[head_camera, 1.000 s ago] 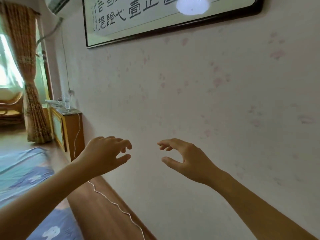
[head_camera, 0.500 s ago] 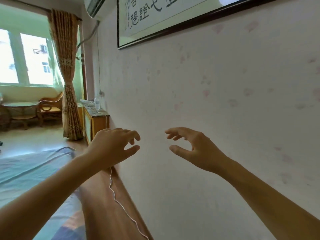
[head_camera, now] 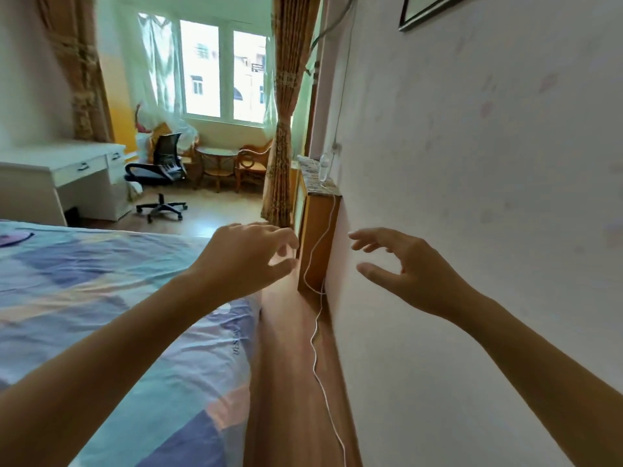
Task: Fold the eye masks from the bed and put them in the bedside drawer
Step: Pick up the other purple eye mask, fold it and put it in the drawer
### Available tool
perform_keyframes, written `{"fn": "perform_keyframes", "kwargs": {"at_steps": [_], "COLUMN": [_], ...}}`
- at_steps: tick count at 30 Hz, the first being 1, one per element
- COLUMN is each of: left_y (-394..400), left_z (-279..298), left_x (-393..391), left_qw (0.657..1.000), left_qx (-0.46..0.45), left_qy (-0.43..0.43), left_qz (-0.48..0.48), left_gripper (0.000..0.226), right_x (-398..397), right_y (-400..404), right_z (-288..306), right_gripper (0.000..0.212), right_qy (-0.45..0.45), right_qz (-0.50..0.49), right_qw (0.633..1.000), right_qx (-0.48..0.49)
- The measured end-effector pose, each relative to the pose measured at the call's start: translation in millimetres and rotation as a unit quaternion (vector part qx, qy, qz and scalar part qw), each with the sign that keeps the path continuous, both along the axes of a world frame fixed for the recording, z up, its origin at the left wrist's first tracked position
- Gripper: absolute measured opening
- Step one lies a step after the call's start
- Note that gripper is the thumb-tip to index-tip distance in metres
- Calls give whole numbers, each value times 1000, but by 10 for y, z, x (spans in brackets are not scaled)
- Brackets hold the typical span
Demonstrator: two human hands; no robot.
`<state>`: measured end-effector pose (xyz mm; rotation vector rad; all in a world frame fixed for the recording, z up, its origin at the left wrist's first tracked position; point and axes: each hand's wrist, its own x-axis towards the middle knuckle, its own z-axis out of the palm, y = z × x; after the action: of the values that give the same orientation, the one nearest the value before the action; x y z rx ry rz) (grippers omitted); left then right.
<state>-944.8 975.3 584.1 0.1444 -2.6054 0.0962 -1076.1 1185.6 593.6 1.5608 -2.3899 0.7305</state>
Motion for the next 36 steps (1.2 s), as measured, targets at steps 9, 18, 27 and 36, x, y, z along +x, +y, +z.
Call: {"fn": "perform_keyframes", "kwargs": {"at_steps": [9, 18, 27, 36], "left_y": [-751, -1324, -2425, -3491], "left_z": [-126, -64, 84, 107], "left_x": [-1035, -1827, -2960, -3987], "left_qw": [997, 995, 994, 995], "left_qx": [-13, -25, -23, -19], "left_qy": [-32, -53, -46, -59], "left_qz": [75, 86, 101, 74], "left_gripper": [29, 32, 30, 29], "right_x": [-1344, -2146, -3207, -4257], "right_y": [-973, -1655, -2720, -3520], "right_z": [-205, -317, -106, -92], "right_gripper": [42, 41, 42, 44], "right_qy": [-41, -41, -15, 1], "right_qz": [106, 141, 119, 88], "right_qw": [994, 989, 993, 995], "right_qx": [9, -7, 12, 49]}}
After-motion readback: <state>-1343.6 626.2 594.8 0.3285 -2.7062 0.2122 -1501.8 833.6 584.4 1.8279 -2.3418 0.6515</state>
